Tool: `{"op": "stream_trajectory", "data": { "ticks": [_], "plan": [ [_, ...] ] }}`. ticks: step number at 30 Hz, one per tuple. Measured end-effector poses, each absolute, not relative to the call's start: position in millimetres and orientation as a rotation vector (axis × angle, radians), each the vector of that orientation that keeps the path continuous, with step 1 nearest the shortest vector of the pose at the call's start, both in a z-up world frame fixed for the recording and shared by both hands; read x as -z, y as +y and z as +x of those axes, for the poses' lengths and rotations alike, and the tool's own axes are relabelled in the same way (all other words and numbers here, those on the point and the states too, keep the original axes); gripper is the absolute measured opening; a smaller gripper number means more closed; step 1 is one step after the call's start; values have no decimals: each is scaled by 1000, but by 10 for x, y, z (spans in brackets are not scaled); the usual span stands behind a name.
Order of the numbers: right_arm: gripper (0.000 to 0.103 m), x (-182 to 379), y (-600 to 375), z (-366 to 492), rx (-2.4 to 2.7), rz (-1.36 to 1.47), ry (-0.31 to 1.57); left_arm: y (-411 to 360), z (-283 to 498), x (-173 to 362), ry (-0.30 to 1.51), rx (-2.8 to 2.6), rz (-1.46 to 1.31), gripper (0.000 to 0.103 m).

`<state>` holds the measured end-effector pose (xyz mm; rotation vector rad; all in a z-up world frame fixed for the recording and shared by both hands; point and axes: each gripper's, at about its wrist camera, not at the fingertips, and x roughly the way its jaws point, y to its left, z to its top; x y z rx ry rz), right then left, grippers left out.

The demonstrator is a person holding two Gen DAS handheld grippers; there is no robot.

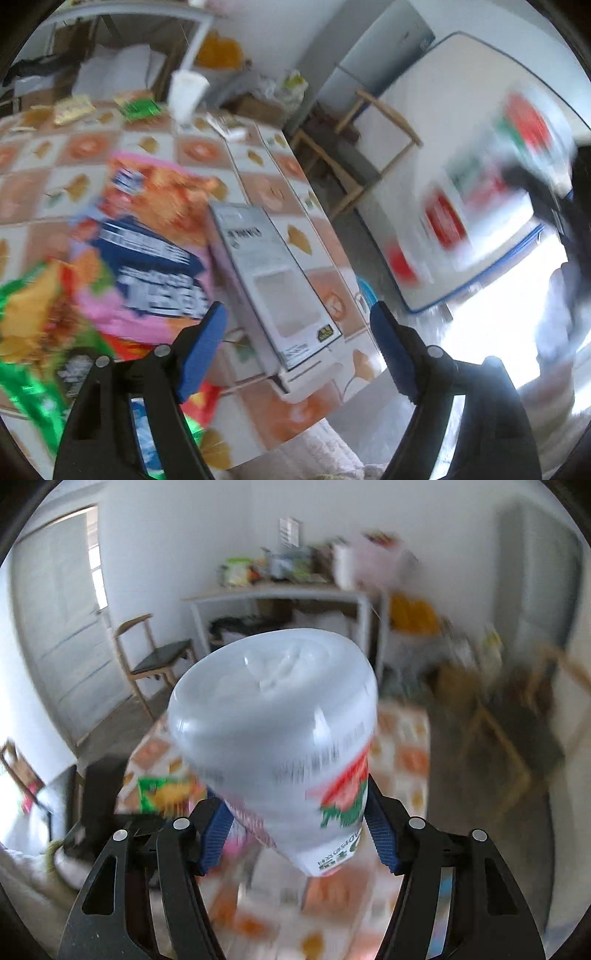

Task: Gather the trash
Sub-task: 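Grasp the white AD milk bottle with the right gripper and lift it, then grasp the grey CABLE box with the left gripper while the right gripper holds the bottle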

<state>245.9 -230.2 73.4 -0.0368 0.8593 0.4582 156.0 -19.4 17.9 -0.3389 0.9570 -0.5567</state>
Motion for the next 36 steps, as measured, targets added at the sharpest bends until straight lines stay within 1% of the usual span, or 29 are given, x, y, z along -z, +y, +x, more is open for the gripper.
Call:
{"op": "stream_trajectory", "data": {
  "ticks": [4, 7, 12, 14, 19, 21, 26, 30, 31, 33, 36],
  "plan": [
    [61, -335, -2713, 2212, -448, 203, 1034, -487, 1722, 29, 1028, 531, -314, 78],
    [61, -92, -2793, 2225, -416, 268, 1075, -626, 1829, 136, 1064, 491, -291, 78],
    [62, 228, -2697, 2552, -357, 310, 1079, -800, 1945, 190, 1055, 416, -202, 80],
    [62, 334, -2645, 2756, -345, 349, 1051, -864, 1998, 198, 1040, 384, -166, 82],
    [61, 593, -2870, 2816, -286, 379, 1032, -997, 2126, 238, 1004, 305, -110, 86],
    [61, 678, -2969, 2717, -262, 399, 1045, -1060, 2157, 252, 994, 289, -81, 86],
    [62, 909, -3053, 2728, -217, 452, 1065, -1214, 2192, 304, 970, 262, 10, 87],
    [63, 946, -3050, 2667, -250, 457, 1077, -1300, 2180, 354, 953, 269, 100, 87],
    [63, 969, -3043, 2647, -260, 448, 1084, -1310, 2169, 356, 950, 278, 110, 87],
    [58, 1002, -3052, 2634, -282, 459, 1095, -1324, 2134, 353, 943, 291, 128, 78],
    [58, 990, -3095, 2565, -280, 447, 1081, -1353, 2080, 354, 939, 332, 157, 67]
  ]
}}
